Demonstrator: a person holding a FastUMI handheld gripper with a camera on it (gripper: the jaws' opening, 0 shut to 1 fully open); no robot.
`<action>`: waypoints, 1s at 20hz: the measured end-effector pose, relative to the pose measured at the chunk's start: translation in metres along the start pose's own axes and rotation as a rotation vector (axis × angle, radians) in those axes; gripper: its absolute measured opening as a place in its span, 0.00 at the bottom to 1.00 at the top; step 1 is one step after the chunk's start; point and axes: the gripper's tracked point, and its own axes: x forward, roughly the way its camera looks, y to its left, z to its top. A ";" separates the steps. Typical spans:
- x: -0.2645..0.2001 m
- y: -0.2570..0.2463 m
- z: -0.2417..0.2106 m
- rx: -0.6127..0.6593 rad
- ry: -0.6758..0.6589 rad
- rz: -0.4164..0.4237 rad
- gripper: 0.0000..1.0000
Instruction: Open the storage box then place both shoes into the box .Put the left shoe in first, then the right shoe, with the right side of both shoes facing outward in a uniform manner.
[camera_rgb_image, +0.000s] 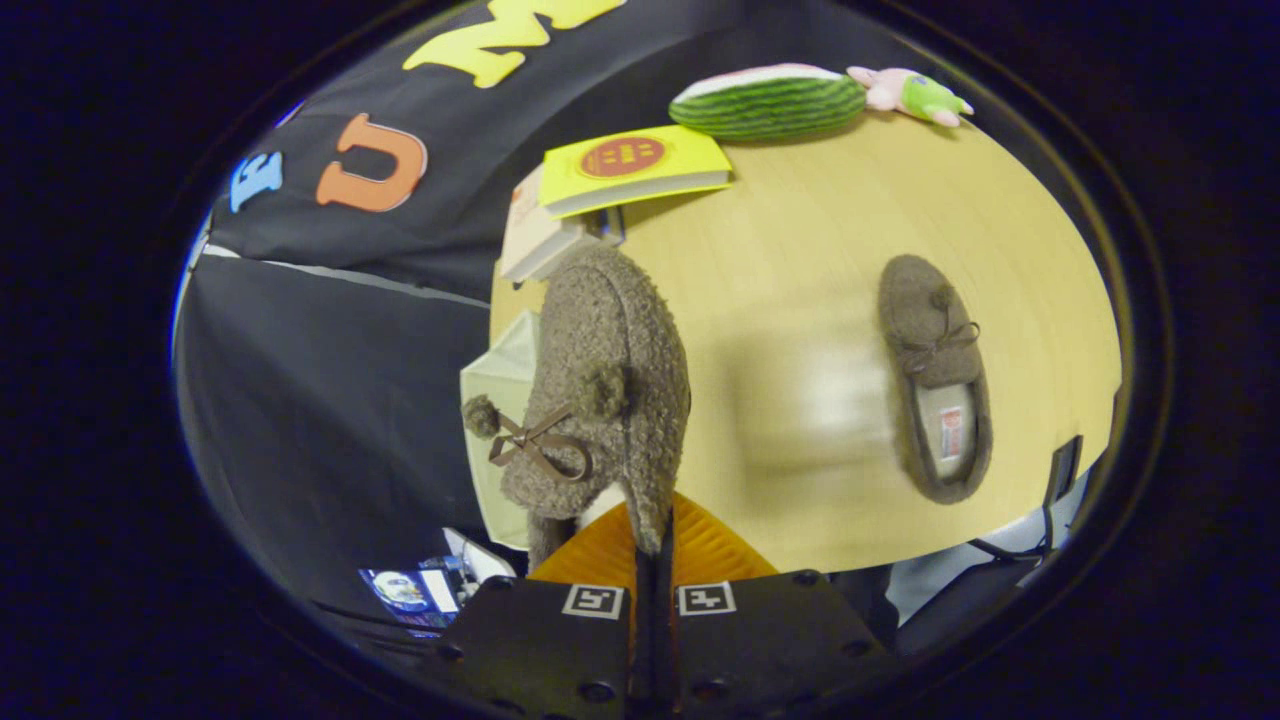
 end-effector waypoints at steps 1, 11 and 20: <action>-0.004 0.026 -0.001 -0.026 -0.010 0.020 0.06; 0.109 0.153 -0.032 -0.089 0.068 0.008 0.07; 0.214 0.124 -0.058 -0.069 0.160 -0.153 0.07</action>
